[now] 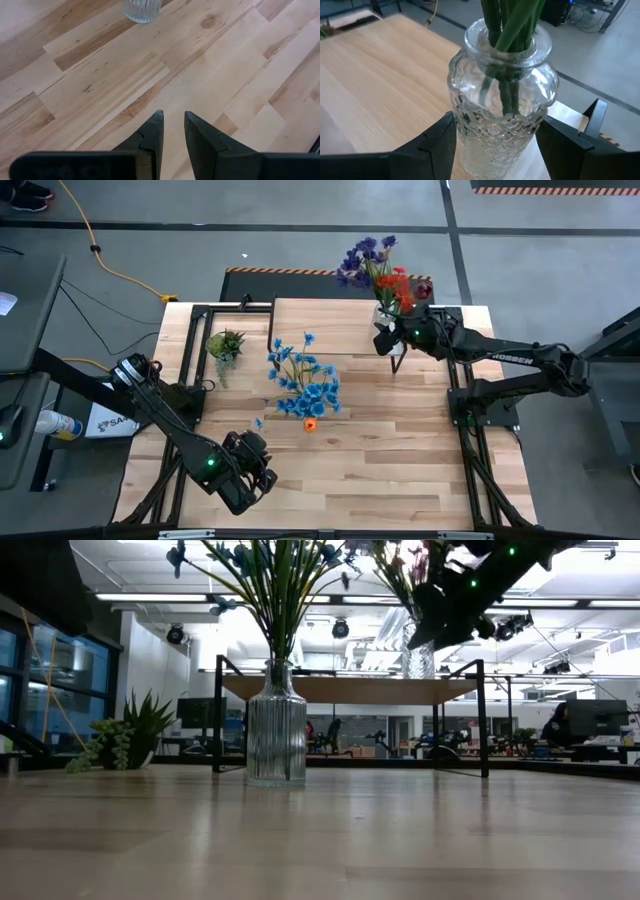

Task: Pick and place flowers into a vace then onto a shelf
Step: Put the right transparent flower vase on the shelf, then put the transparent flower vase on the shelf

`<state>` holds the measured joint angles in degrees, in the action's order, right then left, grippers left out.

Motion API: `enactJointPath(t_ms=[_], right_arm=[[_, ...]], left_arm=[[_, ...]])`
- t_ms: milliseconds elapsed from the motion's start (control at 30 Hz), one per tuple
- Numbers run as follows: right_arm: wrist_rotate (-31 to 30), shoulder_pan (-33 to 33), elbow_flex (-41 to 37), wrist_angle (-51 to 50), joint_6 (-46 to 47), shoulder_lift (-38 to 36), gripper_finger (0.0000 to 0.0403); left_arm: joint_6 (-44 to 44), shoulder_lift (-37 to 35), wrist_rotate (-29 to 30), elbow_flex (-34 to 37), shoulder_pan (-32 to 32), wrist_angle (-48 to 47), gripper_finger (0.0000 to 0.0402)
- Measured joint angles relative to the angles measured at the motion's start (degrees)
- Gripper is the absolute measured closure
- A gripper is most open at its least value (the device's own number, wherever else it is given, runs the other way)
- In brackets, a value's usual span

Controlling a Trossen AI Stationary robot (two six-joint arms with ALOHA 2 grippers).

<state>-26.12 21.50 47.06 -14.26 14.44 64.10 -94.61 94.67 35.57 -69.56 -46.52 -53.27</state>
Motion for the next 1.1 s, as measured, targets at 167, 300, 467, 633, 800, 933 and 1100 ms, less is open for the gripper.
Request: enactJointPath(t_ms=[167, 300, 467, 633, 800, 933, 1100], right_arm=[[-0.5, 0.0, -3.7, 5.7, 0.1, -0.3, 0.0176], [-0.1, -0.1, -3.8, 5.3, 0.0, -0.6, 0.0177], [0.1, -0.1, -3.8, 4.9, 0.1, -0.9, 0.0177], [1.1, -0.1, -3.8, 4.5, 0.0, -0.9, 0.0161], [2.4, -0.1, -4.2, 2.6, 0.3, -0.7, 0.0138], [3.1, -0.2, -4.1, 1.2, 0.3, -0.7, 0.0139], [3.0, -0.1, -4.2, 0.2, 0.3, -0.6, 0.0139]], left_arm=[[0.0, 0.0, 0.0, 0.0, 0.0, 1.2, 0.0289], [0.0, 0.0, -0.1, 0.0, 0.0, 1.3, 0.0289], [0.0, 0.0, -0.1, 0.0, 0.0, 1.3, 0.0289], [0.0, 0.0, -0.1, 0.0, 0.0, 1.3, 0.0289], [0.0, 0.0, 0.0, 0.0, 0.0, 1.2, 0.0289], [0.0, 0.0, 0.0, 0.0, 0.0, 1.2, 0.0289], [0.0, 0.0, 0.0, 0.0, 0.0, 1.2, 0.0289]])
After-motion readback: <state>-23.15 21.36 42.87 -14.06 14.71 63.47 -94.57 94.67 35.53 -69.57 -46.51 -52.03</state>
